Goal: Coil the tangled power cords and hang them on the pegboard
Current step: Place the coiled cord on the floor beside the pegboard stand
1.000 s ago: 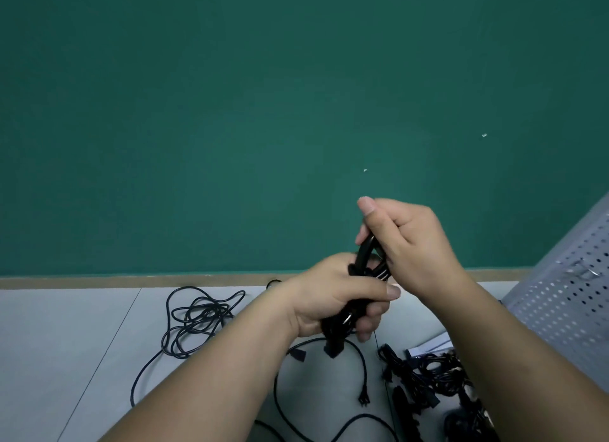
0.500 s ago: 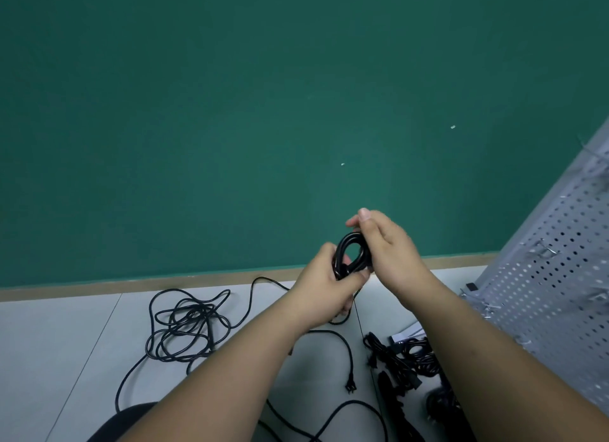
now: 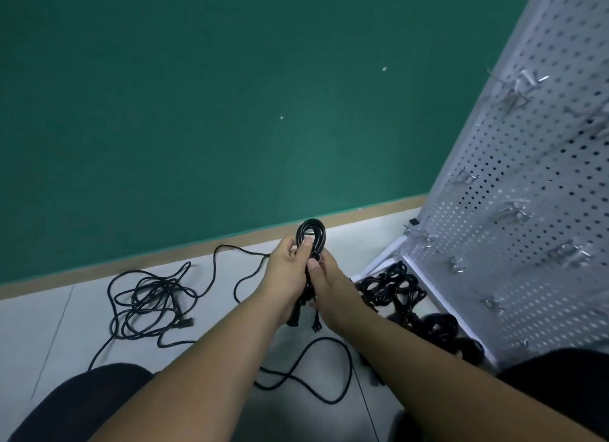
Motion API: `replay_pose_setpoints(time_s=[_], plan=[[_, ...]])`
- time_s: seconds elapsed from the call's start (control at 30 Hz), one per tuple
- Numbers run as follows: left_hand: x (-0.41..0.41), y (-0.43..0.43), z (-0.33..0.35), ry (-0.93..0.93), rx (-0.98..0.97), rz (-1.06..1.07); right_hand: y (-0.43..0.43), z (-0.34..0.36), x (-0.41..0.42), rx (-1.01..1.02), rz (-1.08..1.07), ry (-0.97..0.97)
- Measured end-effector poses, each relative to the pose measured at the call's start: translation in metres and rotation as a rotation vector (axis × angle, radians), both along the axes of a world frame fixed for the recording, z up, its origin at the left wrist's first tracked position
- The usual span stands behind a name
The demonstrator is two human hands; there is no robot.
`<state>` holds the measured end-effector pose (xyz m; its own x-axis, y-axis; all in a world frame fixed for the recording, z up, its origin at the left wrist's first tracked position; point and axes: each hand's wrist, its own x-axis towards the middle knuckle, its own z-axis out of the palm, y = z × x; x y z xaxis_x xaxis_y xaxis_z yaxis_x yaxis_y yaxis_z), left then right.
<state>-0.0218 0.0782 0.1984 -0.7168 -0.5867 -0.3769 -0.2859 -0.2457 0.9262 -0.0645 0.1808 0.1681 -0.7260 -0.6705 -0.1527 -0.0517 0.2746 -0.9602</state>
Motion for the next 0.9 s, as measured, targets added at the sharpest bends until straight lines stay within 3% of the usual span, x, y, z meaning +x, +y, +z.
replay_pose_setpoints(time_s=[0.07,0.17,0.3,0.43,0.5,0.7,0.9], plan=[[0.006,0.011,-0.02,-0.042,-0.002,0.004,0.015,-0.017,0.011,0.028,-0.009,-0.031],[0.012,0.027,-0.049,-0.065,0.201,0.051,0.035,-0.037,0.025,0.078,0.007,-0.175],[0.02,0.05,-0.083,-0.12,0.348,0.142,0.051,-0.073,0.04,0.184,-0.085,-0.083],[0.02,0.063,-0.106,-0.241,0.327,0.065,0.066,-0.105,0.046,0.463,-0.08,0.124],[0.017,0.064,-0.115,-0.278,0.336,-0.007,0.072,-0.113,0.04,0.546,-0.134,0.14],[0.011,0.066,-0.134,-0.224,0.352,-0.142,0.088,-0.122,0.009,0.577,-0.181,0.143],[-0.001,0.061,-0.142,-0.142,0.292,-0.08,0.086,-0.127,0.007,0.575,-0.191,0.185]])
